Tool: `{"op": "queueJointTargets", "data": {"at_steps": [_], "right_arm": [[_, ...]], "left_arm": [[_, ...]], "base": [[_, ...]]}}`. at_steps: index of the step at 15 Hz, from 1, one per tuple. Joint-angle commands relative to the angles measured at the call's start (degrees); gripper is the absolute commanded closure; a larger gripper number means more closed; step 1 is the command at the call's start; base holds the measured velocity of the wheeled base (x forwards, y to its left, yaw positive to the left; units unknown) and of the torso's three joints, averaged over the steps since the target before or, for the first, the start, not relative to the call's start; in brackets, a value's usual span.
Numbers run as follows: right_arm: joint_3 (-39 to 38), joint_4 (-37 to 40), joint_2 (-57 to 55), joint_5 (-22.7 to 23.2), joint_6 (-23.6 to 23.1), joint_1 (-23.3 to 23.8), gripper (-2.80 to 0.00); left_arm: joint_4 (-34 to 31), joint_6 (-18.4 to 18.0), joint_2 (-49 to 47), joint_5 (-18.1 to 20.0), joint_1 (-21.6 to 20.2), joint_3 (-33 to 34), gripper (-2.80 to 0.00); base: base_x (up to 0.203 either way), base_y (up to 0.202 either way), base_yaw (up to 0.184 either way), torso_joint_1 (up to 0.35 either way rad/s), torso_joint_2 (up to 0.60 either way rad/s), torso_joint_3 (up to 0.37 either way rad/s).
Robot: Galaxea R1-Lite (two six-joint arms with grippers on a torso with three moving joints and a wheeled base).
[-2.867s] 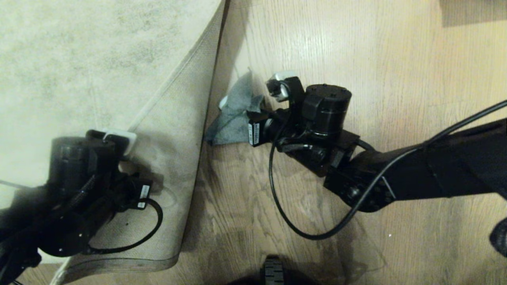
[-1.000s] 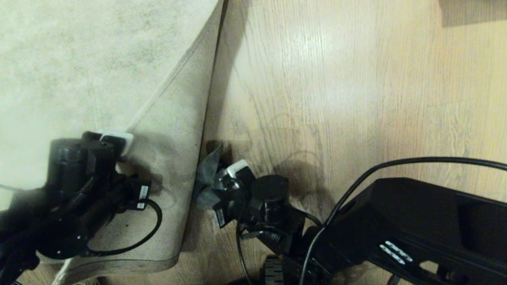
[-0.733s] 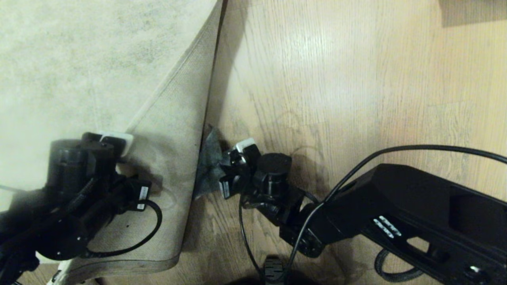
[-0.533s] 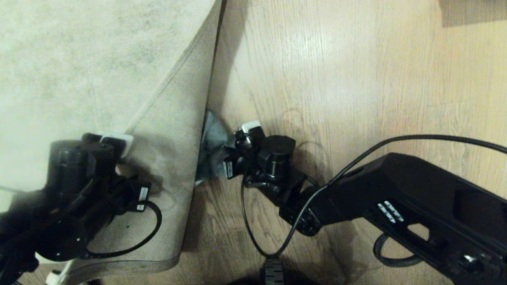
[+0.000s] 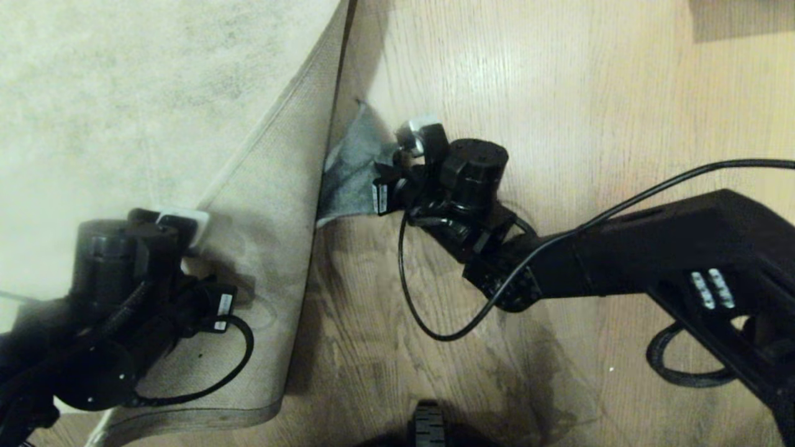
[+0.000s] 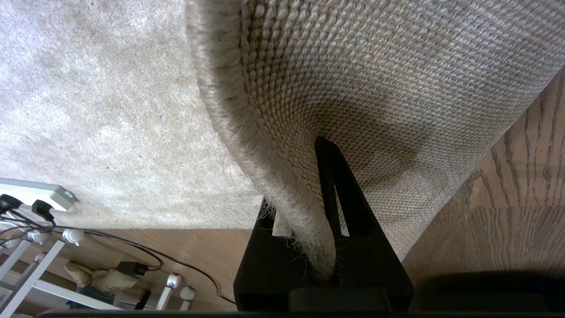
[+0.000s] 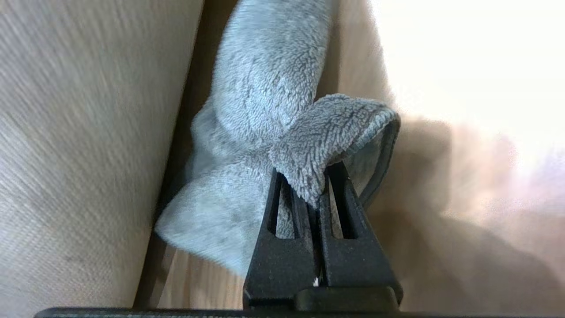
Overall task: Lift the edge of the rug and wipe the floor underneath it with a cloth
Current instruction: Wipe the floor under the carpet with a rag
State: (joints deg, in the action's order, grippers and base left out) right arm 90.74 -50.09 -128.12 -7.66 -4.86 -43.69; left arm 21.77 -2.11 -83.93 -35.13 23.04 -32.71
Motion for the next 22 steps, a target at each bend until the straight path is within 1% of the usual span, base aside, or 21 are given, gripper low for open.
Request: {"op": "queueJointTargets", "data": {"at_steps": [1, 4, 8, 10, 13, 16, 17, 19, 20, 22], "right_arm": [[-2.72, 0.17, 6.60, -0.07, -0.79, 0.79, 0.00], [-9.28, 0.24, 12.92, -0.08, -1.85, 4.24, 0.00], [-20.19, -0.33, 20.78, 0.12, -2.30, 12.29, 0.00], [-26.66, -0.87, 24.48, 0.17, -2.33, 17.56, 0.00], [-36.59, -2.67, 29.90, 0.40, -2.09, 27.31, 0.00], [-46.32, -3.30, 35.52, 0.87, -1.97, 35.17, 0.00], [-49.64, -3.37, 37.59, 2.60, -1.86, 37.77, 0.00], [-57.24, -4.29, 41.99, 8.13, -1.88, 42.87, 0.00], [-60.82, -5.86, 43.70, 9.44, -1.76, 44.30, 0.00], [-68.47, -10.31, 46.96, 10.53, -1.41, 45.41, 0.00]], "left_arm": [[0.20, -0.09, 0.08, -0.20, -0.01, 0.01, 0.00], [0.20, -0.26, 0.08, -0.20, 0.10, -0.07, 0.00], [0.20, -0.18, 0.08, -0.37, 1.40, 0.01, 0.00], [0.11, -0.18, 0.08, -0.46, 1.66, 0.01, 0.00], [0.11, -0.18, 0.00, -0.46, 1.57, 0.01, 0.00], [0.11, -0.26, 0.00, -0.53, 1.57, -0.08, 0.00], [0.11, -0.35, 0.00, -0.55, 1.57, -0.08, 0.00], [0.11, -0.44, 0.00, -0.55, 1.57, -0.08, 0.00], [0.11, -0.44, 0.00, -0.55, 1.57, -0.08, 0.00], [0.11, -0.44, 0.00, -0.96, 1.57, 0.01, 0.00]], "base": [[0.000, 0.000, 0.000, 0.000, 0.00, 0.000], [0.000, 0.000, 0.000, 0.000, 0.00, 0.000], [0.000, 0.000, 0.000, 0.000, 0.00, 0.000], [0.000, 0.000, 0.000, 0.000, 0.00, 0.000], [0.000, 0.000, 0.000, 0.000, 0.00, 0.000], [0.000, 0.000, 0.000, 0.000, 0.00, 0.000], [0.000, 0.000, 0.000, 0.000, 0.00, 0.000], [0.000, 0.000, 0.000, 0.000, 0.00, 0.000], [0.000, 0.000, 0.000, 0.000, 0.00, 0.000], [0.000, 0.000, 0.000, 0.000, 0.00, 0.000]]}}
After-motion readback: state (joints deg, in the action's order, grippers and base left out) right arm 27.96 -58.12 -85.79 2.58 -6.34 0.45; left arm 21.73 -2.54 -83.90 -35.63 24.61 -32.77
